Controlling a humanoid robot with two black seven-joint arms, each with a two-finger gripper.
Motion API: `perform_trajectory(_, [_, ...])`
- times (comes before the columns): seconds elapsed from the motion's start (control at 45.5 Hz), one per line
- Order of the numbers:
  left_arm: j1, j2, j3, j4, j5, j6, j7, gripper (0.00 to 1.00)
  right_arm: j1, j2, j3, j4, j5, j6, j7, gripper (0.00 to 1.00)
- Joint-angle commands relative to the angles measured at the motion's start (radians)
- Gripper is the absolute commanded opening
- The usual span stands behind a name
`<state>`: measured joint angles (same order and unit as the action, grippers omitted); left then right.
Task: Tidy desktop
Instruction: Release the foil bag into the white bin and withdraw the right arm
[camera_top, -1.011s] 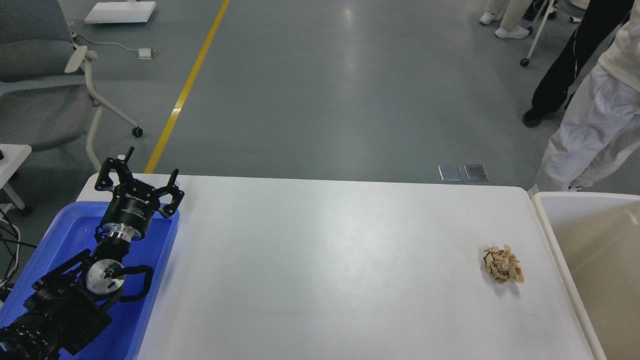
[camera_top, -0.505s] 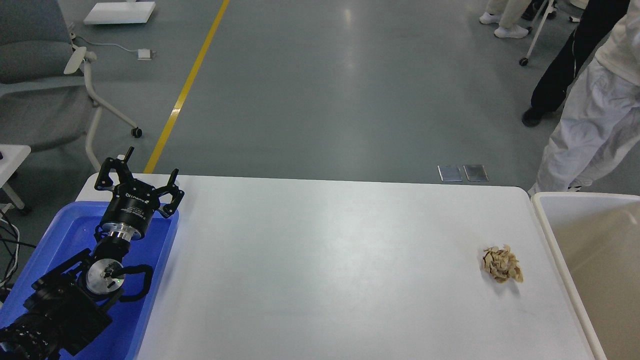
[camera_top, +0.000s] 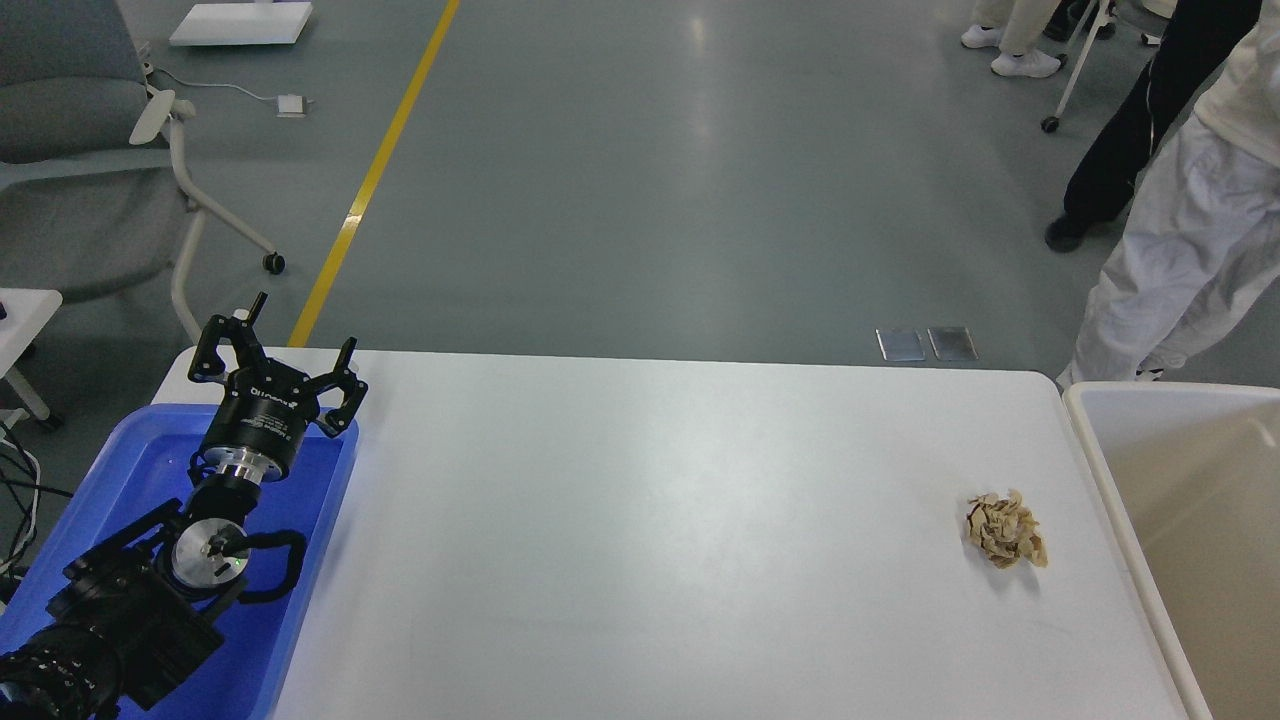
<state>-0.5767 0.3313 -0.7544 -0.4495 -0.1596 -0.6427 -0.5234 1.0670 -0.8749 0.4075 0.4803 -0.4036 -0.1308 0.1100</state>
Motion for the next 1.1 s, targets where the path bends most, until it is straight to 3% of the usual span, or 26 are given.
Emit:
perform_trajectory(0.0, [0.0, 0.0, 0.0, 0.0, 0.0, 0.0, 0.0, 1.0, -0.004, -0.046, 0.22, 0.231, 0.005, 0.042, 0.002, 1.0])
perform_trajectory(0.176, [0.0, 0.0, 0.001, 0.0, 0.0, 0.0, -0.001, 1.0, -0.119, -0.012, 0.462, 0.328, 0.003, 0.057, 0.005, 1.0])
perform_trajectory(0.484, [0.0, 0.0, 0.0, 0.0, 0.0, 0.0, -0.001, 1.0, -0.292, 0.072, 0.608, 0.449, 0.003, 0.069, 0.014, 1.0])
perform_trajectory(0.593, [0.0, 0.0, 0.0, 0.0, 0.0, 0.0, -0.001, 1.0, -0.38, 0.149, 0.686, 0.451, 0.002, 0.085, 0.091, 1.0])
perform_trajectory(0.681, [0.0, 0.0, 0.0, 0.0, 0.0, 0.0, -0.001, 1.0, -0.43, 0.201, 0.703, 0.451, 0.0, 0.118, 0.198, 1.0])
perform_trajectory(0.703, [0.0, 0.0, 0.0, 0.0, 0.0, 0.0, 0.0, 1.0, -0.45, 0.224, 0.702, 0.451, 0.0, 0.128, 0.248, 1.0])
perform_trajectory(0.769, [0.0, 0.0, 0.0, 0.0, 0.0, 0.0, -0.001, 1.0, -0.482, 0.26, 0.7, 0.451, -0.006, 0.129, 0.299, 1.0])
perform_trajectory(0.901, [0.0, 0.0, 0.0, 0.0, 0.0, 0.0, -0.001, 1.0, -0.533, 0.333, 0.688, 0.449, -0.009, 0.129, 0.356, 1.0])
perform_trajectory(1.077, [0.0, 0.0, 0.0, 0.0, 0.0, 0.0, -0.001, 1.0, -0.591, 0.418, 0.691, 0.448, -0.011, 0.129, 0.366, 1.0])
